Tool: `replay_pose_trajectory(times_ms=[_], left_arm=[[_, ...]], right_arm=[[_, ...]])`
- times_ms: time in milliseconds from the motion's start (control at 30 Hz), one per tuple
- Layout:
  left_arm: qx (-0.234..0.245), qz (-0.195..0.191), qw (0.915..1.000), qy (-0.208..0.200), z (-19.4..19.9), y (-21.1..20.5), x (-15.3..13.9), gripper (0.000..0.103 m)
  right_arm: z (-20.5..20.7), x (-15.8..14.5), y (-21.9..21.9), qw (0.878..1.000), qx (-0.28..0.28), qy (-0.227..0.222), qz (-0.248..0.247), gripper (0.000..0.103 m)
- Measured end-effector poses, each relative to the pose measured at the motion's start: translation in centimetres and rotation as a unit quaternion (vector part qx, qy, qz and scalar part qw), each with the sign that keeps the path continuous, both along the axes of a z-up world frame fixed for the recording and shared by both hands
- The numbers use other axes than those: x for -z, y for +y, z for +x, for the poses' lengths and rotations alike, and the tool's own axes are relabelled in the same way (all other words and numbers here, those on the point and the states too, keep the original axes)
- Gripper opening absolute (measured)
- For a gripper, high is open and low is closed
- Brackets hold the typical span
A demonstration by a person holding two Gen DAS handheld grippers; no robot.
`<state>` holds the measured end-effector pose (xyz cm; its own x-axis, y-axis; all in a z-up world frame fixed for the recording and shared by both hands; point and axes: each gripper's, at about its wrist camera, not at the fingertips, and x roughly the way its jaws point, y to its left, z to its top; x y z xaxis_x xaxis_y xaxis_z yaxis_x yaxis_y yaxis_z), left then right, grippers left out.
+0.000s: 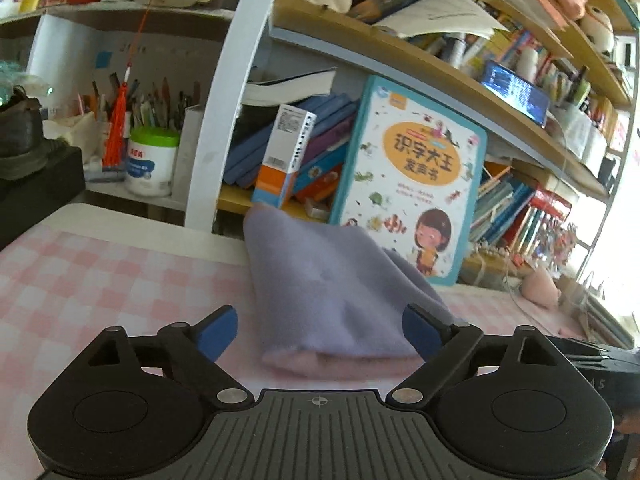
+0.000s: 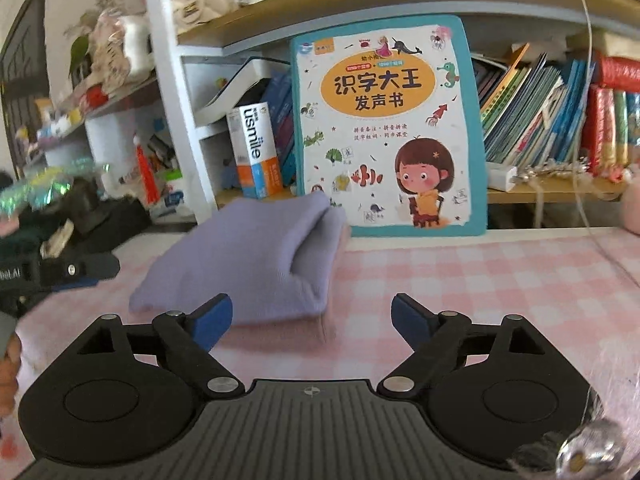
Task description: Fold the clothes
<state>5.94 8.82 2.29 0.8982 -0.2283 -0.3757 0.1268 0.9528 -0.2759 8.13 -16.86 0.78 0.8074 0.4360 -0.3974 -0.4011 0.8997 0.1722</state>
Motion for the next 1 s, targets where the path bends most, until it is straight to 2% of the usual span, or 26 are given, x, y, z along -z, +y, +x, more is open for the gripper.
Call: replay_pose_trajectory(times_ms=[200,567,667,800,1000], left_arm=[[-0.009,0.044,0.9988,-0.018,-2.1,-1.9,0.0,0.098],[-0.001,0.111,0.9938,-0.014,-3.0,-4.1,1.1,0.100],[-0.002,0.113,0.9935,-0.007,-2.9,-4.2,1.3,0.100],[-0.011,0.098,0.9951,0.006,-3.0,-4.0,1.8,0.101],[-0.064,0.127,0.9898,0.001,-3.9,-4.7,2.5,0.103]], right_arm=[[-2.7,0.7,-0.3,1.000,0.014,-0.014,-0.017,0.096],[-3.8,1.6,-0.3,0.999,0.045,-0.013,-0.027,0.102],[-4.1,1.8,-0.2,0.998,0.050,-0.014,-0.033,0.102],[-4.2,1.8,0.5,0.997,0.045,-0.016,-0.055,0.102],[-4.2,1.9,1.5,0.996,0.040,-0.020,-0.081,0.102]])
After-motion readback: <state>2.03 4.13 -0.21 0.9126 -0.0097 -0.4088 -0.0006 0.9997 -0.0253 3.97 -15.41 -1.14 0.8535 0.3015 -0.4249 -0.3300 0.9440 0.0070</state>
